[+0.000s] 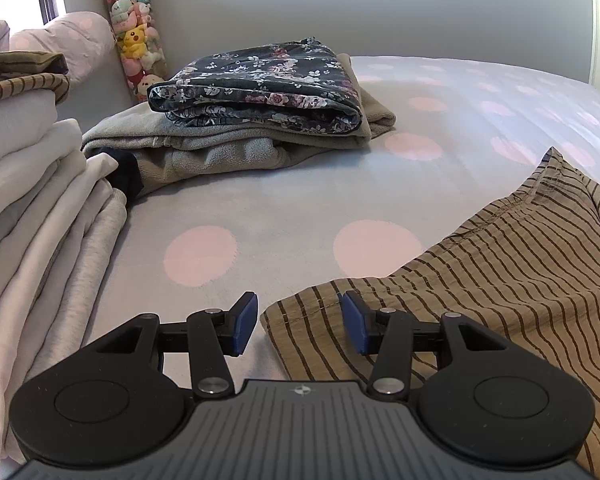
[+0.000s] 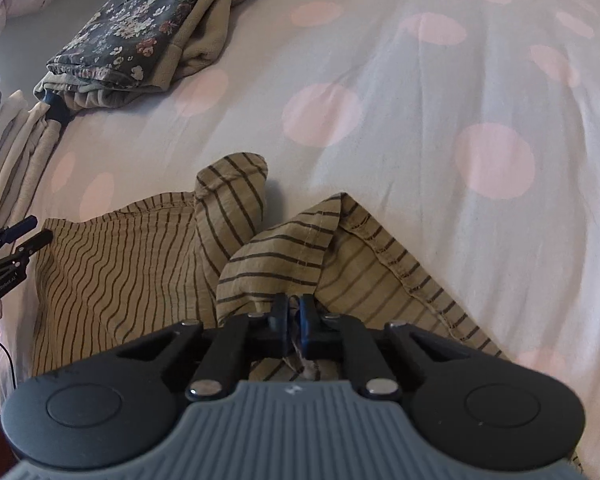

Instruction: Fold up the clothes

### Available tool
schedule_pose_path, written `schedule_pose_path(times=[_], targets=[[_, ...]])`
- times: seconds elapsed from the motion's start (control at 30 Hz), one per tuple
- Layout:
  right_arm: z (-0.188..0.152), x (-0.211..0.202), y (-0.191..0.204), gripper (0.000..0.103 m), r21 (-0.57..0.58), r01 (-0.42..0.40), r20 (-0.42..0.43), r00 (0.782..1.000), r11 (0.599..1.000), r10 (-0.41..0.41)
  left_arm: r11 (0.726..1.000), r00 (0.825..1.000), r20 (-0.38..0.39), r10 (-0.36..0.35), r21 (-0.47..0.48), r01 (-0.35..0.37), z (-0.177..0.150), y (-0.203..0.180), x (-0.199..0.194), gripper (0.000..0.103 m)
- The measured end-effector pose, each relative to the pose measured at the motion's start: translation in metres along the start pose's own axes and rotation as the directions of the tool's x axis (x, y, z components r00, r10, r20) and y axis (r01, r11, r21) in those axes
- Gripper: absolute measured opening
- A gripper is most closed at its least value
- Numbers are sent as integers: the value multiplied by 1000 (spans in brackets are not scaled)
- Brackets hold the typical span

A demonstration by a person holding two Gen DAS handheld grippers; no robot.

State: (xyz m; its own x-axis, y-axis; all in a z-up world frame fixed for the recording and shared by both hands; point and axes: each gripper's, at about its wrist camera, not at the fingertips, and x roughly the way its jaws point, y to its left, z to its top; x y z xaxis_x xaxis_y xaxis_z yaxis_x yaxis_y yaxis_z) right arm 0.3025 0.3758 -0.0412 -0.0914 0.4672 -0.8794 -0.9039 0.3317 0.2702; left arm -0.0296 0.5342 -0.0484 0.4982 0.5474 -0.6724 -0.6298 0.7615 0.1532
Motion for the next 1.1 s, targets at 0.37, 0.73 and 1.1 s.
schedule_pose_path(times=[0.37,0.73,1.1], targets=[[27,-1,18,2,-102,66,150,987,993,-51,1000,1000,-11,-3,11,3,-2,-3,3,45],[21,53,12,1,-92,114,114,988,989,-103,1000,999,-35,-6,21,6,-6,-5,13,48],[1,-14,-2,24,-11,171,210,964,985,-164,1000,1000,0,-7,-2,7,-1,-3,2,51]])
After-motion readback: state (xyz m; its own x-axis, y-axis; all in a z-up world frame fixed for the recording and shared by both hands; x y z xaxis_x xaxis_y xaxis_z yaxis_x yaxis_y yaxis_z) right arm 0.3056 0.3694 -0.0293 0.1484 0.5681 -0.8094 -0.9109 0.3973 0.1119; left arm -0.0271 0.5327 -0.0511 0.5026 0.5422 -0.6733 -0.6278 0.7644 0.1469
